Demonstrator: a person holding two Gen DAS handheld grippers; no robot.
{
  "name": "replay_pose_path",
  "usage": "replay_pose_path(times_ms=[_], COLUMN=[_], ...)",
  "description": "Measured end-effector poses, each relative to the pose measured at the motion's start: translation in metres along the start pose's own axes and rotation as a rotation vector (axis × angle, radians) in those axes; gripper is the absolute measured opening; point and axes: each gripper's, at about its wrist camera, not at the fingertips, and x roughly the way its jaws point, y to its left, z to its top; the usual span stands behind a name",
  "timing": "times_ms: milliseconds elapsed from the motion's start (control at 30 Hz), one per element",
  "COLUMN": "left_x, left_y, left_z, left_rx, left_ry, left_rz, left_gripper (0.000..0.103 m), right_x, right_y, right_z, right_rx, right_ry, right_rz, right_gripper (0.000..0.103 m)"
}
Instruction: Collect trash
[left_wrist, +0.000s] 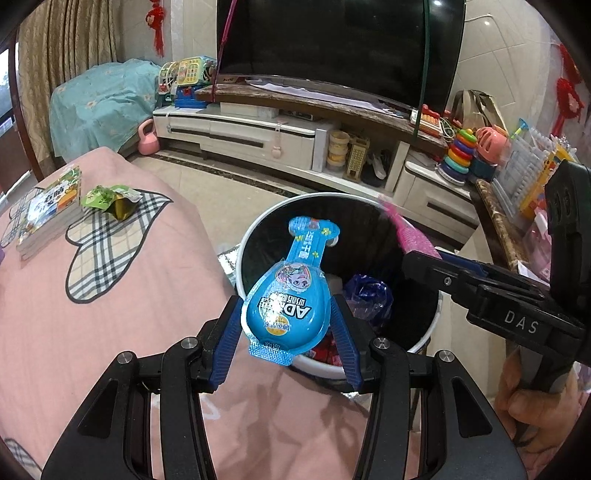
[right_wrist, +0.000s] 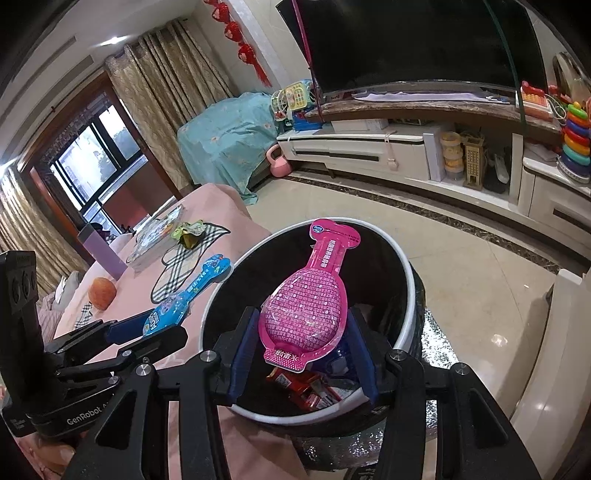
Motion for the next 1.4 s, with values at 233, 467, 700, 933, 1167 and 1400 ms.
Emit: replay_pose_path(times_ms=[233, 467, 700, 933, 1167, 1400], left_x=[-0.003, -0.016, -0.042, -0.076, -0.111, -0.147], left_y=[0.001, 0.016, 0.031, 0.041, 0.047, 0.05], left_z=[-0.001, -0.015, -0.041, -0.073, -0.098, -0.12], left_rx=[-0.009, -0.061, -0.127, -0.165, -0.173, -0.166], left_ry=[-0.016, -0.028, -0.055, -0.116, -0.238, -0.414], left_rz=[0.002, 0.012, 0.016, 0.038, 0.104, 0.219], left_gripper=[0.067, 0.071, 0.076, 0.081, 0.09, 0.103], right_x=[-0.005, -0.018, -0.038, -0.052, -0.072, -0.105], right_y=[-0.006, -0.004, 0.008, 0.033, 0.063, 0.096], right_z=[0.003, -0.004, -0.019, -0.043, -0.068, -0.083], right_rx=[0.03, 0.056, 0.085, 0.064, -0.012, -0.124], right_ry=[-0.012, -0.043, -0.091, -0.129, -0.21, -0.406], right_rz=[0.018, 0.032, 0.044, 0.036, -0.029, -0.14], right_gripper=[0.065, 0.074, 0.092, 0.101, 0.102, 0.103])
